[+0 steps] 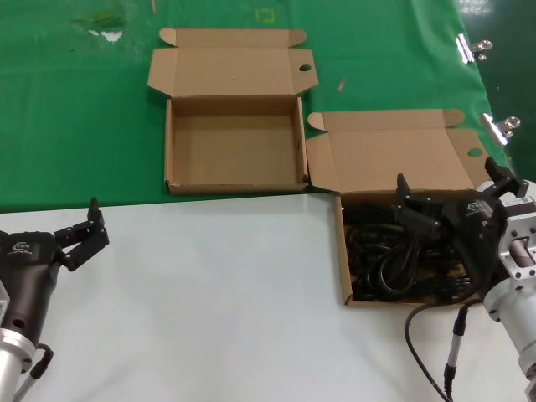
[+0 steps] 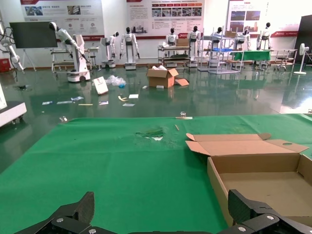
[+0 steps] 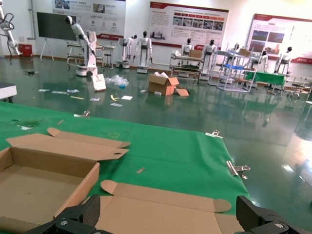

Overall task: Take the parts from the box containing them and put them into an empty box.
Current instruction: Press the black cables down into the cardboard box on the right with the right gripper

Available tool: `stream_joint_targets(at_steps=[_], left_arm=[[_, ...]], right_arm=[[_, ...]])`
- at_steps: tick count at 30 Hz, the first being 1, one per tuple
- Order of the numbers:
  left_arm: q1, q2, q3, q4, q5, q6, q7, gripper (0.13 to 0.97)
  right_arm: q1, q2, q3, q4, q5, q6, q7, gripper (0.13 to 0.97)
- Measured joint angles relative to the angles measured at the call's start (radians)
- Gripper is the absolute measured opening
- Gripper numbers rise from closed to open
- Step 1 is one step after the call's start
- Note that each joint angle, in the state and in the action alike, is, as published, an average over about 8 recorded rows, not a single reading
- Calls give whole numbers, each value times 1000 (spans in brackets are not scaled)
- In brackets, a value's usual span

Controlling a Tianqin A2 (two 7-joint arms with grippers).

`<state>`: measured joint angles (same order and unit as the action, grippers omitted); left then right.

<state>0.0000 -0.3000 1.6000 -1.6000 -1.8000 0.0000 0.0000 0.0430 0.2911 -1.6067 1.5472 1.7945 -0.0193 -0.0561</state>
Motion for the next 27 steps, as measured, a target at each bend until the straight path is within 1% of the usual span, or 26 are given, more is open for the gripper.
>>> stream_joint_targets(at_steps=[20,27], left_arm=[[0,0,0,0,0,0,0,959],[0,0,0,0,0,0,0,902]], right_arm=[[0,0,0,0,0,0,0,965],[-1,5,-7,2,4,3,4,965]])
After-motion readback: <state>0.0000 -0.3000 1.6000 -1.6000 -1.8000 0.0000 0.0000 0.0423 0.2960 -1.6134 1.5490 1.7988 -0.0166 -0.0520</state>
